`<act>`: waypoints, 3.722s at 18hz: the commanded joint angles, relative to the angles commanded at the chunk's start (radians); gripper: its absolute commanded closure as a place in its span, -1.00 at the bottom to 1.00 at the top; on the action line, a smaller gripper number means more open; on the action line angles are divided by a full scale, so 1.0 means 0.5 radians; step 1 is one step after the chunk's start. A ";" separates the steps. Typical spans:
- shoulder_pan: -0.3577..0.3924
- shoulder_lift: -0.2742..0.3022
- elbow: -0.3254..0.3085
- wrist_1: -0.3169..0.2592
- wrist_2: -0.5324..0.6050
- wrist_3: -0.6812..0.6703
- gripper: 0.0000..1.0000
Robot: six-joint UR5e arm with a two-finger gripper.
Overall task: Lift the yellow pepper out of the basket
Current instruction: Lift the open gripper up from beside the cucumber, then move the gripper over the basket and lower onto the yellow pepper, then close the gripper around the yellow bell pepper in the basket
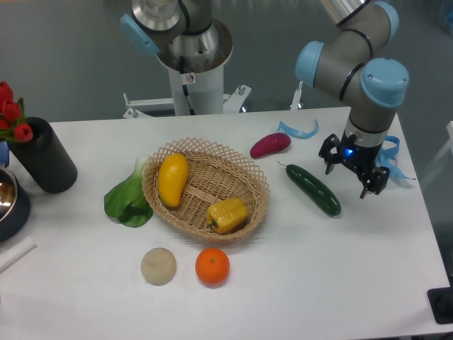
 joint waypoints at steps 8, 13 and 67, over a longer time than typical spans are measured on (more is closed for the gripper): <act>-0.031 0.024 -0.015 -0.006 0.003 -0.015 -1.00; -0.126 0.159 -0.074 -0.006 -0.027 -0.327 -1.00; -0.788 0.015 -0.319 0.080 0.006 -0.647 0.08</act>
